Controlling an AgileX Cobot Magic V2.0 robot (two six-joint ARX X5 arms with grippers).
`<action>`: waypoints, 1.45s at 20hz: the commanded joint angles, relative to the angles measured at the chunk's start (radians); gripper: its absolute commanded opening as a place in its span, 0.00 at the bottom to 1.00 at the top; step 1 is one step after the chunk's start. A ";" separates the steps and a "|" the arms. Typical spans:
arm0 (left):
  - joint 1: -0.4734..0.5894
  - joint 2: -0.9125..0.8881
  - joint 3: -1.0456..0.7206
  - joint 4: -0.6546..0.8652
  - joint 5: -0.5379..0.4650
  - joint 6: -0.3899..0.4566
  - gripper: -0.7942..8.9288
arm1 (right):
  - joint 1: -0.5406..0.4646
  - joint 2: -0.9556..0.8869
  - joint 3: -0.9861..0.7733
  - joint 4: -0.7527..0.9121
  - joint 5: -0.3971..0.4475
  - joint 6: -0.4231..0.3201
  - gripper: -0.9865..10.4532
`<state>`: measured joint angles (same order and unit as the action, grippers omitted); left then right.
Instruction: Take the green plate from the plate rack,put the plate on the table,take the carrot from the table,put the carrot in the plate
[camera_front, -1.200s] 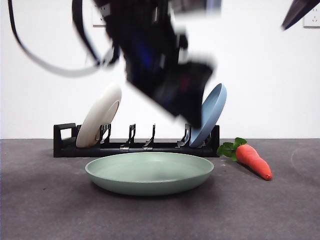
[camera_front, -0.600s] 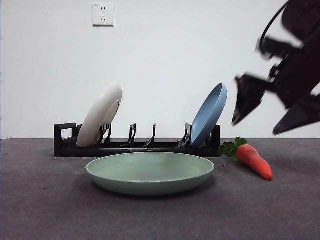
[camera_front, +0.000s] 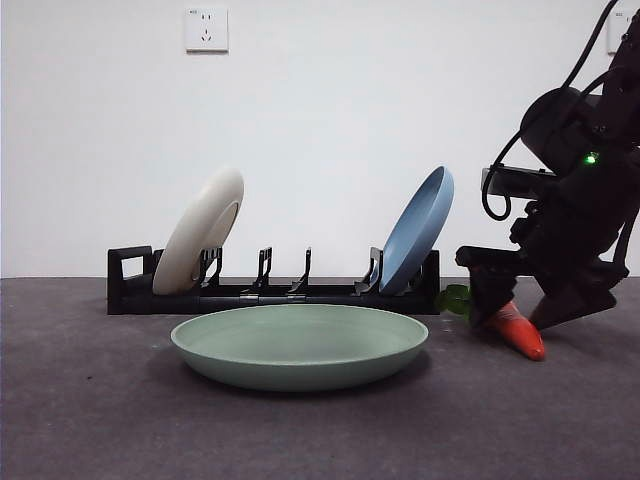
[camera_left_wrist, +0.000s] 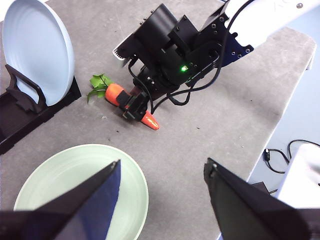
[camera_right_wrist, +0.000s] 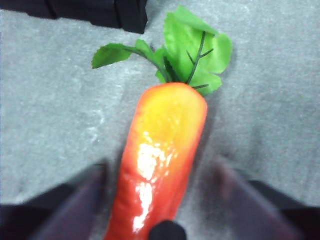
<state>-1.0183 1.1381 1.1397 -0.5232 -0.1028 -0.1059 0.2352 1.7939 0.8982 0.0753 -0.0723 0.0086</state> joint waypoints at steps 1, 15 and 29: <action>-0.003 -0.003 -0.005 0.001 -0.008 -0.004 0.37 | 0.002 0.013 0.000 -0.002 -0.004 0.021 0.10; -0.001 -0.003 -0.005 -0.010 -0.026 -0.004 0.37 | 0.161 -0.306 0.000 -0.225 -0.084 0.037 0.07; -0.001 -0.003 -0.005 -0.055 -0.026 -0.004 0.37 | 0.435 0.072 0.000 0.178 -0.026 0.117 0.07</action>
<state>-1.0183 1.1381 1.1397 -0.5800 -0.1268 -0.1059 0.6674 1.8603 0.9020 0.2474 -0.1017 0.1169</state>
